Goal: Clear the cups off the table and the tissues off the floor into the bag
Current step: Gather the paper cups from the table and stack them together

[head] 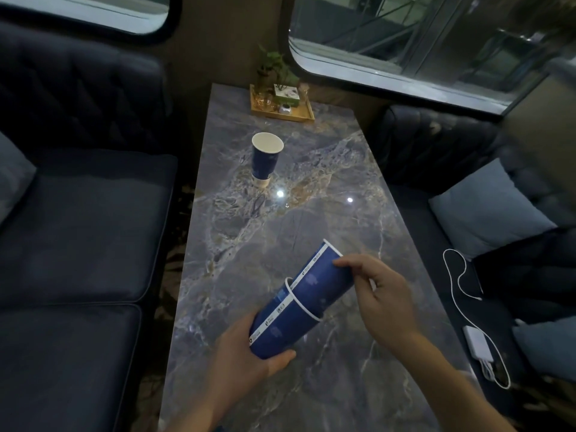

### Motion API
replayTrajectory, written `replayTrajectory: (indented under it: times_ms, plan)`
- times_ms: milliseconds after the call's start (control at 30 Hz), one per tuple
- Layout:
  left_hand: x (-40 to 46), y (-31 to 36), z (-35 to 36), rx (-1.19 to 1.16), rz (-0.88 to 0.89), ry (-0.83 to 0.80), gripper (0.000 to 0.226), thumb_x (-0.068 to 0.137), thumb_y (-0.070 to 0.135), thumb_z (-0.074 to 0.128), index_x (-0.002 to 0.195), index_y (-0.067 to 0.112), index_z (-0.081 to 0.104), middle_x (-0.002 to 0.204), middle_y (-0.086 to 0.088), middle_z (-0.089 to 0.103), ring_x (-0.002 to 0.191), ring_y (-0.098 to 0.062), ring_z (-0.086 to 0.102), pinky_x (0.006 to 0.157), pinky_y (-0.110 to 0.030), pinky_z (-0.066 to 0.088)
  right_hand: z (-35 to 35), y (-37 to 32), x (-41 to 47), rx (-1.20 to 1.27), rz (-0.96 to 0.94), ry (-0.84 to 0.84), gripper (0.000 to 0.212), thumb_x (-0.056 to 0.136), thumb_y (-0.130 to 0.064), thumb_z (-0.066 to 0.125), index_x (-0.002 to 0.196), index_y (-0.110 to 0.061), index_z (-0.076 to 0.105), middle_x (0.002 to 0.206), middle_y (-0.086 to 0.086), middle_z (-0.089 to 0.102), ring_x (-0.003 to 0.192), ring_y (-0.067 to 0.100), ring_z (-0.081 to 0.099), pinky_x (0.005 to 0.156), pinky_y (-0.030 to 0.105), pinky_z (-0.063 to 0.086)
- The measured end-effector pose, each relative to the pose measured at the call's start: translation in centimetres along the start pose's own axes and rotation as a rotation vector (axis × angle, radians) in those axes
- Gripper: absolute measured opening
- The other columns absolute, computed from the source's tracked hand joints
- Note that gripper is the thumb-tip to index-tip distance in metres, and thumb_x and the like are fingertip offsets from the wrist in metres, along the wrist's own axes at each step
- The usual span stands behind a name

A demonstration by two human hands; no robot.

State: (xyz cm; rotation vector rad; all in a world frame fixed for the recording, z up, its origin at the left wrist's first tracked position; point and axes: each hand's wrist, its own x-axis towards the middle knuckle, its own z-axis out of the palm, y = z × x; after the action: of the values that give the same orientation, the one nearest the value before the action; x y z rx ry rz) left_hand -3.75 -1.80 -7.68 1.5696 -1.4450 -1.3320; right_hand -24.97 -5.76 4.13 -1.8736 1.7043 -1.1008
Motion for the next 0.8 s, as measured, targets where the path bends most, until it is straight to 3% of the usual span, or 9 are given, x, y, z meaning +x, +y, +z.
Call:
replayTrajectory:
  times_ms: [133, 233, 433, 567, 667, 800]
  plan:
    - [-0.4, 0.3, 0.2, 0.048, -0.006, -0.043, 0.075, 0.048, 0.053, 0.088, 0.115, 0.043, 0.057, 0.096, 0.023, 0.074, 0.082, 0.006, 0.07, 0.069, -0.019, 0.058, 0.2, -0.4, 0.0, 0.039, 0.06, -0.046, 0.04, 0.092, 0.002, 0.054, 0.097, -0.036, 0.067, 0.103, -0.026, 0.067, 0.095, -0.002, 0.063, 0.077, 0.005, 0.044]
    - [-0.6, 0.5, 0.0, 0.07, -0.003, -0.053, 0.076, 0.049, 0.056, 0.087, 0.116, 0.045, 0.054, 0.1, 0.023, 0.072, 0.084, 0.006, 0.069, 0.067, -0.014, 0.055, 0.5, -0.6, 0.0, 0.102, 0.102, -0.075, 0.04, 0.091, 0.0, 0.055, 0.099, -0.037, 0.066, 0.1, -0.021, 0.069, 0.096, 0.007, 0.065, 0.079, 0.016, 0.051]
    - [-0.5, 0.3, -0.3, 0.056, 0.018, 0.032, 0.067, 0.047, 0.053, 0.089, 0.103, 0.059, 0.052, 0.095, 0.025, 0.073, 0.082, 0.009, 0.069, 0.07, -0.023, 0.059, 1.0, -1.1, -0.9, 0.186, 0.15, -0.145, 0.047, 0.089, 0.005, 0.055, 0.103, -0.04, 0.063, 0.096, -0.011, 0.069, 0.092, 0.014, 0.066, 0.077, 0.019, 0.053]
    - [-0.5, 0.3, -0.3, 0.042, 0.02, 0.017, 0.073, 0.049, 0.054, 0.089, 0.113, 0.052, 0.054, 0.1, 0.023, 0.073, 0.084, 0.006, 0.07, 0.074, -0.028, 0.061, 1.8, -0.7, -2.1, 0.182, 0.179, -0.166, 0.041, 0.09, 0.0, 0.055, 0.107, -0.037, 0.063, 0.097, -0.009, 0.069, 0.093, 0.014, 0.066, 0.081, 0.027, 0.055]
    - [-0.6, 0.3, -0.3, 0.033, 0.043, 0.018, 0.072, 0.052, 0.051, 0.089, 0.112, 0.057, 0.05, 0.101, 0.026, 0.072, 0.085, 0.009, 0.069, 0.073, -0.023, 0.06, 2.7, -0.5, -3.1, 0.164, 0.218, -0.214, 0.033, 0.092, -0.006, 0.053, 0.109, -0.031, 0.066, 0.1, -0.01, 0.071, 0.099, 0.01, 0.065, 0.087, 0.031, 0.053]
    - [-0.6, 0.2, 0.0, 0.02, 0.043, 0.044, 0.07, 0.051, 0.052, 0.09, 0.111, 0.055, 0.053, 0.098, 0.027, 0.072, 0.083, 0.009, 0.068, 0.071, -0.022, 0.059, 4.0, -2.0, -3.9, 0.194, 0.207, -0.265, 0.042, 0.095, -0.005, 0.047, 0.104, -0.042, 0.065, 0.104, -0.026, 0.07, 0.104, -0.003, 0.063, 0.087, 0.015, 0.048]
